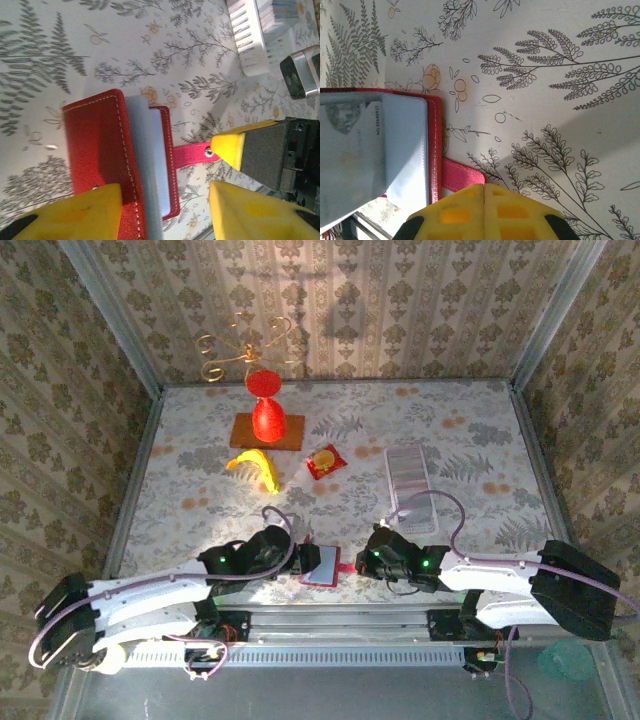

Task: Put the credit cards into the card holder
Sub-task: Close the card holder at the bottom-center of the table.

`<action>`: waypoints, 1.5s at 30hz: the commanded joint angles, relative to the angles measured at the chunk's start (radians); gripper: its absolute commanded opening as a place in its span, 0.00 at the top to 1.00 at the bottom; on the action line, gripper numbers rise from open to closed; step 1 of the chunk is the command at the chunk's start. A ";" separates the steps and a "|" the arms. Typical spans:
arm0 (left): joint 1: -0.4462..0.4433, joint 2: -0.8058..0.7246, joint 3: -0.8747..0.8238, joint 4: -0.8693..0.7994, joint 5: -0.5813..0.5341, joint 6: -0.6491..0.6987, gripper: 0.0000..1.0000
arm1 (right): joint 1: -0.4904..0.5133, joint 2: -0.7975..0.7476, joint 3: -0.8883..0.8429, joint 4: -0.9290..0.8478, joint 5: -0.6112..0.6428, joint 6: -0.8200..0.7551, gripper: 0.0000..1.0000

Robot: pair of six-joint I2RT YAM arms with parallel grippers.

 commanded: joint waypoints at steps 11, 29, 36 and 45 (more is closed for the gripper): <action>-0.051 0.271 0.015 0.191 0.018 -0.057 0.61 | 0.003 -0.077 -0.010 -0.042 0.050 0.003 1.00; -0.074 0.066 -0.056 -0.016 -0.012 -0.085 0.93 | 0.003 -0.046 0.017 -0.026 0.039 -0.007 1.00; -0.085 0.023 -0.104 -0.018 -0.028 -0.116 0.95 | 0.003 -0.044 0.027 -0.026 0.040 -0.010 1.00; -0.096 0.118 -0.078 0.057 -0.016 -0.109 0.97 | 0.005 0.016 0.068 0.020 -0.020 -0.027 1.00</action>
